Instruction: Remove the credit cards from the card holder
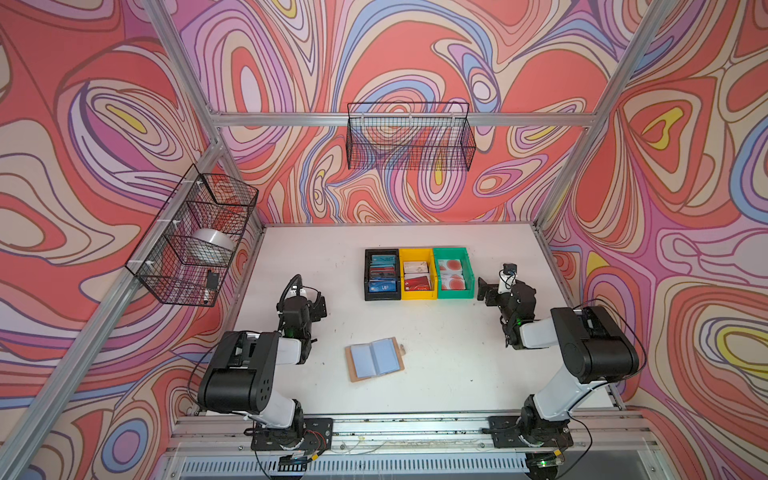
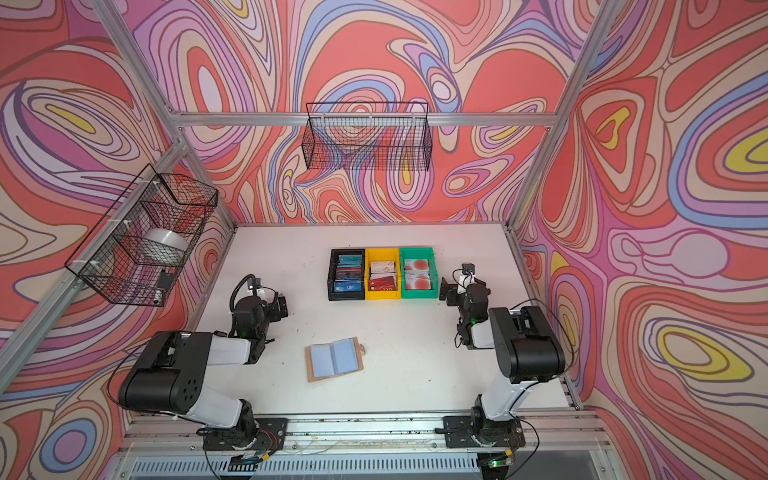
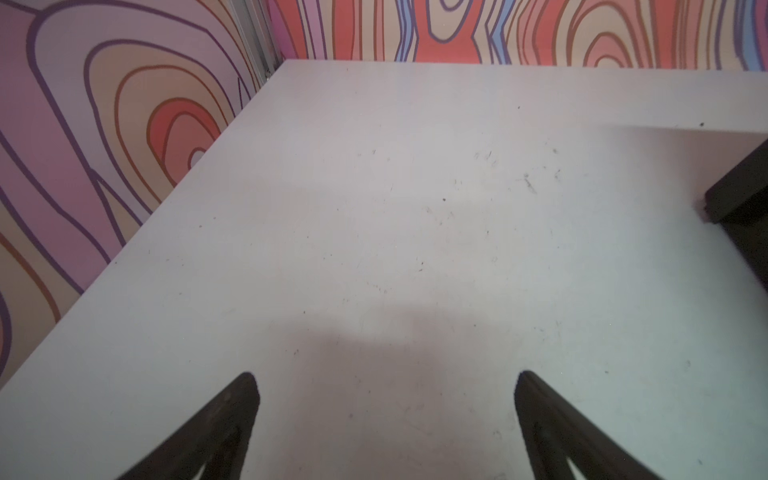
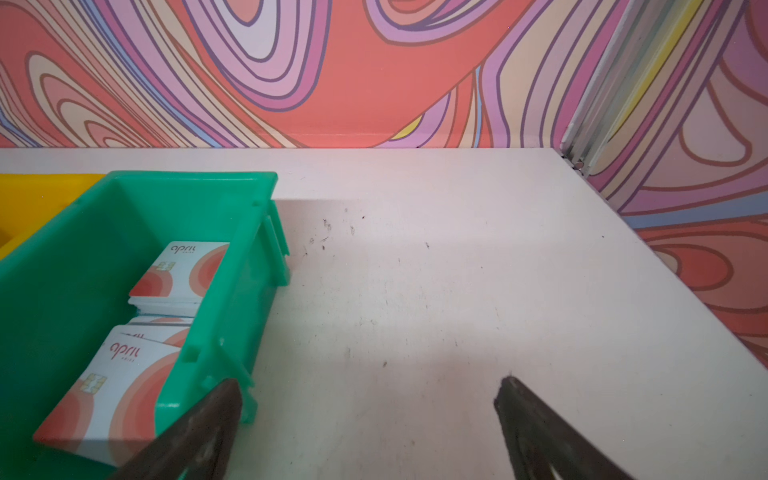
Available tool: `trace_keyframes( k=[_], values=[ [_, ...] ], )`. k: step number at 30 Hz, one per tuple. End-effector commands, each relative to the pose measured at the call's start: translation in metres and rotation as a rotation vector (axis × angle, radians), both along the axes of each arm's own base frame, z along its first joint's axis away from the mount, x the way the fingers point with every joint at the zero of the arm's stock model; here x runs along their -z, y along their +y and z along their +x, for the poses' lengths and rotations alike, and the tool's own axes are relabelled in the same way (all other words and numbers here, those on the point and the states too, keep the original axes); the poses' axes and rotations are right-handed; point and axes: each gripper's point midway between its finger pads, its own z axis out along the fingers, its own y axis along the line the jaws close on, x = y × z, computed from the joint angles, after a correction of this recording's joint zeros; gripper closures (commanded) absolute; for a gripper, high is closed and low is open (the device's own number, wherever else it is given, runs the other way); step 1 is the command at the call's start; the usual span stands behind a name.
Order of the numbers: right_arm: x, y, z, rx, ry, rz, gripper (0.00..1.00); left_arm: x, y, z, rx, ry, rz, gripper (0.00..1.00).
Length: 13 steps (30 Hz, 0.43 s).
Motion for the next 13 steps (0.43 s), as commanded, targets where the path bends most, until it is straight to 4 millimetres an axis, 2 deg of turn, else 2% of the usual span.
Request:
trace_keyframes(
  k=[1,13],
  values=[
    [-0.0013,-0.0076,0.0043,0.043,-0.001,0.01,0.02,-0.0214,0.0018,0.0107,0.0,-0.064,0.003,0.0],
    [-0.0009,-0.0075,0.0045,0.043,0.001,0.01,0.02,-0.0205,-0.0004,0.0142,0.013,-0.065,0.011,0.0]
  ],
)
